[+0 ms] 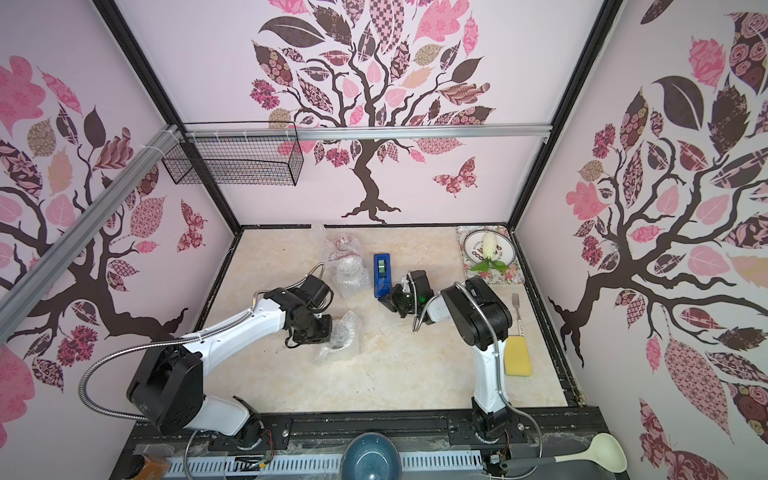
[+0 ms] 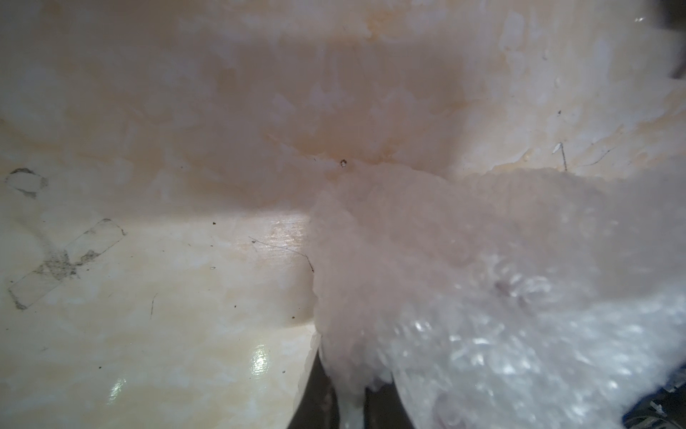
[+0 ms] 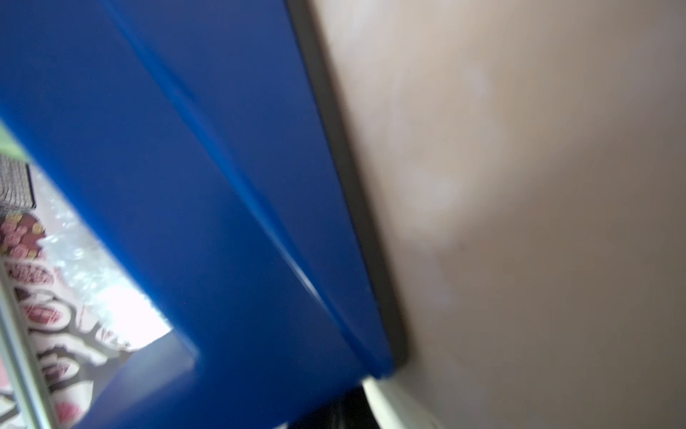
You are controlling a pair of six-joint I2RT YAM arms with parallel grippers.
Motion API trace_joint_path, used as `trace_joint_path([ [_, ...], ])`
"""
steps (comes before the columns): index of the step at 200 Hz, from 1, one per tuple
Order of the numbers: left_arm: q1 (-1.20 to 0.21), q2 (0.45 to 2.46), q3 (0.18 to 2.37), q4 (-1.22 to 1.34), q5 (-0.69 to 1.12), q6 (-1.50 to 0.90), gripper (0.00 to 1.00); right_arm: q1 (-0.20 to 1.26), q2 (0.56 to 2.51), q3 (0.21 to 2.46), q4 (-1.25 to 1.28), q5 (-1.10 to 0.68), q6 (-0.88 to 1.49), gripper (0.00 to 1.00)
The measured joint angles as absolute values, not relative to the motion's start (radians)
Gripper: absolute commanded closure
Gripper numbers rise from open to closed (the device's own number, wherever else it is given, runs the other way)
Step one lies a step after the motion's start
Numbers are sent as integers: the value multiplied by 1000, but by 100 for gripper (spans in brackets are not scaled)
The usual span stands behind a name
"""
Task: Wrap mugs in bubble wrap
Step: Tear off the tape using the Tape Cutter, then stick the tape on the bubble wrap.
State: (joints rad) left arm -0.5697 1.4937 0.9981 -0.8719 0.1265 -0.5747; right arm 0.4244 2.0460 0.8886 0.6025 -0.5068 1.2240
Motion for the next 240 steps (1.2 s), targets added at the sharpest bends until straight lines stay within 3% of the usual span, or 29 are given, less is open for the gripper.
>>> trace_joint_path([
  [68,-570,1521,1025,-882,136,-571,100,485,1975,768,706,-326,1316,100],
  [117,-570,1521,1026,-881,138,-567,100,409,1687,645,528,-417,1294,100],
  [153,-570,1521,1027,-879,141,-563,100,509,1450,643,565,-514,1354,100],
  [240,-570,1522,1027,-876,148,-545,100,782,1525,612,812,-533,1503,100],
])
